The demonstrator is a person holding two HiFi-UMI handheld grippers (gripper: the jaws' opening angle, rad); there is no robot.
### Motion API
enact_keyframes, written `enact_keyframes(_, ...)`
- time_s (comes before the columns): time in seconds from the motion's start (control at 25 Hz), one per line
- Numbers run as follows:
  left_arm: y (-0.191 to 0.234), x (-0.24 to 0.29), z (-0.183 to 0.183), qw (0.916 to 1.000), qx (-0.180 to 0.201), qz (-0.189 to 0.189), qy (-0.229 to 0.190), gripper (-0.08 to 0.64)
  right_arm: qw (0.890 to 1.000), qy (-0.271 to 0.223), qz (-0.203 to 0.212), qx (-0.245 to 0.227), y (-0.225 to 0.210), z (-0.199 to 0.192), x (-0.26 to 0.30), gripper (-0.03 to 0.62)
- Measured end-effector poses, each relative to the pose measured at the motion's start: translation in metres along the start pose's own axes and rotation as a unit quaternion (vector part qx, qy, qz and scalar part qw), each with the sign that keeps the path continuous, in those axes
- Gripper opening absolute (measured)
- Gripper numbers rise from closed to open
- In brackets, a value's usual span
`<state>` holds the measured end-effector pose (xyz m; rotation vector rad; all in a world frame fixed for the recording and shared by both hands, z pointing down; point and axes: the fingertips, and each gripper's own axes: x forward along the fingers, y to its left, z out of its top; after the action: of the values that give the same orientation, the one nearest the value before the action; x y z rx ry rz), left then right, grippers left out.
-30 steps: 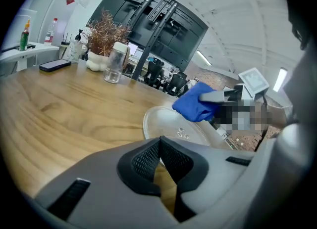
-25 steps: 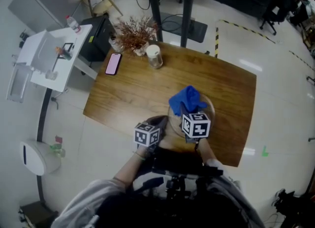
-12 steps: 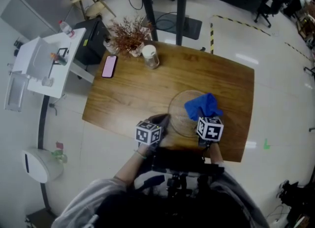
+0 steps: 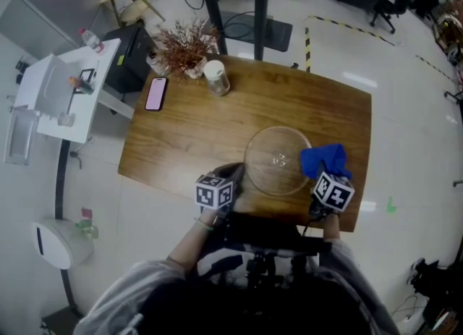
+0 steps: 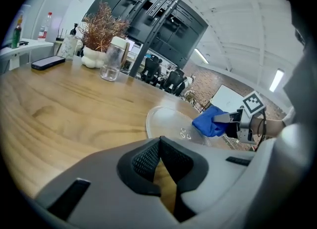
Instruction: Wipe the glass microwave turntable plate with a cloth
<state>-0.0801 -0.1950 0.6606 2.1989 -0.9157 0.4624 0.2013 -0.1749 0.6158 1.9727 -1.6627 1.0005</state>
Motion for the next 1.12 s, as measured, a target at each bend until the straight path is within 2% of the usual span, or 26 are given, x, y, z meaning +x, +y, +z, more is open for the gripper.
enact_keyframes(0.16, -0.001, 0.0, -0.005, 1.0, -0.005, 0.004, 0.002, 0.0, 0.994, -0.028, 0.101, -0.007, 0.068, 0.016, -0.009, 0.078)
enact_keyframes(0.32, -0.005, 0.001, -0.009, 1.0, -0.005, 0.004, 0.005, 0.0, 0.976, -0.018, 0.206, -0.067, 0.155, 0.012, -0.01, 0.078)
enact_keyframes(0.44, -0.006, -0.001, -0.009, 0.9999, -0.006, 0.009, 0.003, 0.0, 0.963, 0.004, 0.24, -0.125, 0.201, -0.006, 0.0, 0.078)
enact_keyframes(0.56, -0.005, -0.003, -0.01, 0.9999, -0.009, 0.013, -0.001, 0.0, 0.956, 0.022, 0.242, -0.167, 0.218, -0.024, 0.009, 0.078)
enact_keyframes(0.68, -0.005, -0.004, -0.011, 0.9999, -0.01, 0.014, -0.003, 0.0, 0.957, 0.032, 0.227, -0.178, 0.211, -0.035, 0.013, 0.078)
enact_keyframes(0.88, -0.011, -0.004, -0.014, 1.0, -0.005, 0.008, 0.0, 0.0, 0.972, 0.035, 0.186, -0.141, 0.157, -0.034, 0.015, 0.078)
enact_keyframes(1.12, -0.007, -0.004, -0.016, 0.9999, -0.007, 0.013, 0.002, 0.0, 0.992, 0.026, 0.096, -0.075, 0.063, -0.03, 0.004, 0.078)
